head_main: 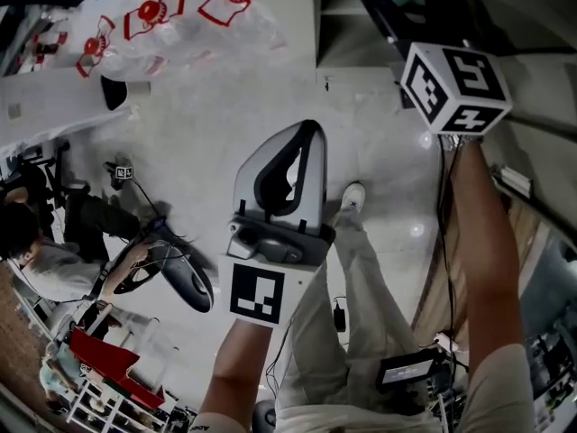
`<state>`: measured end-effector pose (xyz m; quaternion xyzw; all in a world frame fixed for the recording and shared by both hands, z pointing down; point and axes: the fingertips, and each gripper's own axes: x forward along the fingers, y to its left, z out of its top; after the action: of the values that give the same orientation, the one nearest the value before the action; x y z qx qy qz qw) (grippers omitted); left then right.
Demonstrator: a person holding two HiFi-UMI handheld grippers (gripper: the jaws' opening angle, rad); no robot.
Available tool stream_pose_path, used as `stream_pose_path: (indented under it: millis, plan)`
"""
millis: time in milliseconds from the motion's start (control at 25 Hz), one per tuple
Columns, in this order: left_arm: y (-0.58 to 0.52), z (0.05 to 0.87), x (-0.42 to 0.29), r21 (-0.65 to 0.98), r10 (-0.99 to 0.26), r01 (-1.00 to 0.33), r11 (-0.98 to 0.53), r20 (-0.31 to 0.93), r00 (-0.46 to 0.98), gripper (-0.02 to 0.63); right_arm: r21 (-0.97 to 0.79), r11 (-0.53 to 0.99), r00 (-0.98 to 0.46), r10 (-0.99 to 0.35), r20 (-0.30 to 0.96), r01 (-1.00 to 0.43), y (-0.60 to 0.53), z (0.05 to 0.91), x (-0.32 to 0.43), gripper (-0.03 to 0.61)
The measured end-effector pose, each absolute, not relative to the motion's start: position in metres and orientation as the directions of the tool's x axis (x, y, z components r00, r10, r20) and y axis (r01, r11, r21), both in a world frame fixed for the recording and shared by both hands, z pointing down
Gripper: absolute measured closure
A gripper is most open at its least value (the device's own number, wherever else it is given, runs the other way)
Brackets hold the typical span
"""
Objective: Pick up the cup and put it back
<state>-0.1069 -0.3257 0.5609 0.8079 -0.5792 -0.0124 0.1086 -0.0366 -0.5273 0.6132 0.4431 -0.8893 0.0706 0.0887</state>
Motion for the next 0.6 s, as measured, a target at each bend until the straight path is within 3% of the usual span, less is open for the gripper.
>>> stream_pose_path:
  millis: [600]
  plan:
    - [-0.274,0.559,-0.088,0.225,-0.882,-0.875,-0.429,0.106,0.46,0.606,-0.037,0.62,-0.611,-0.759,0.225,-0.783,-0.363,0.593,-0.002,0.236]
